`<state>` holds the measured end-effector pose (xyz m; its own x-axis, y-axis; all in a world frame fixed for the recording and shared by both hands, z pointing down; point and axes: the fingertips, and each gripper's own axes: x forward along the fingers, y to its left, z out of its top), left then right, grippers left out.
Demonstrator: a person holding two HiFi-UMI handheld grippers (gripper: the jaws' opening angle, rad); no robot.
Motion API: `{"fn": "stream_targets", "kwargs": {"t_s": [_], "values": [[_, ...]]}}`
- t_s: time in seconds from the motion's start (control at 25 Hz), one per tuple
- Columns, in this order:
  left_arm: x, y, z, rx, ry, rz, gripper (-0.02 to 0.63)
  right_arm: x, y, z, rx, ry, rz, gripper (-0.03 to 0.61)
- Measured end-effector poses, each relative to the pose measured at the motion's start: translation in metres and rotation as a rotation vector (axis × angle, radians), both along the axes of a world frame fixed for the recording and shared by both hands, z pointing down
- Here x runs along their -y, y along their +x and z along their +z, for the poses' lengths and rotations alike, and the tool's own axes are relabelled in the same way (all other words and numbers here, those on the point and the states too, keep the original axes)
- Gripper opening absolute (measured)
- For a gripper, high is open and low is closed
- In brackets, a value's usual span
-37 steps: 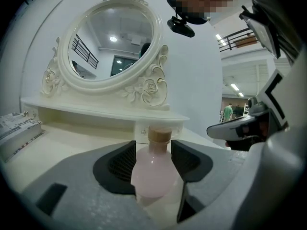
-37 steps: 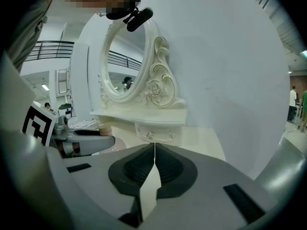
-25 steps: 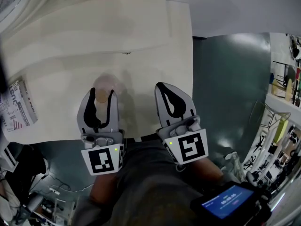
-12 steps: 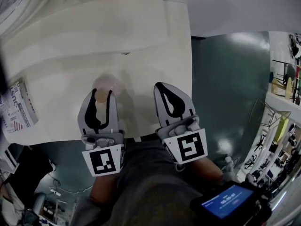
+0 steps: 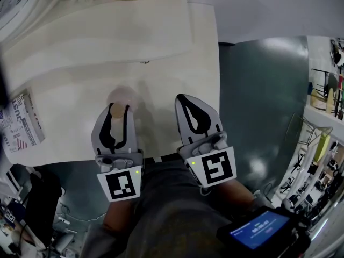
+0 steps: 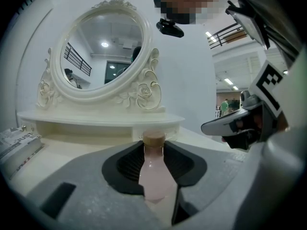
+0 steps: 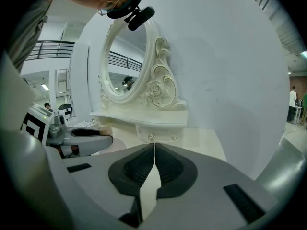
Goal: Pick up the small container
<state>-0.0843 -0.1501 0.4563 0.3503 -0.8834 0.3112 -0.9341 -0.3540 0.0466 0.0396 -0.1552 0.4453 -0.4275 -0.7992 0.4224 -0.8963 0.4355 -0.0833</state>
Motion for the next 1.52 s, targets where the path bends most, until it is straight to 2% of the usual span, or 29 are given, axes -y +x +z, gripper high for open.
{"fn": "stream_targets", "kwargs": {"t_s": [1.08,1.24,1.52], "values": [[0.004,-0.010,0.003,-0.007,0.003,-0.022,0.130,0.001,-0.003,0.001,0.007,0.010,0.006,0.014],[0.002,-0.010,-0.014,-0.013,0.024,-0.022,0.130,-0.001,-0.004,-0.012,0.011,0.034,0.002,0.014],[0.005,-0.014,-0.076,-0.019,0.123,-0.012,0.130,0.002,-0.009,-0.057,0.023,0.117,0.001,0.015]]}}
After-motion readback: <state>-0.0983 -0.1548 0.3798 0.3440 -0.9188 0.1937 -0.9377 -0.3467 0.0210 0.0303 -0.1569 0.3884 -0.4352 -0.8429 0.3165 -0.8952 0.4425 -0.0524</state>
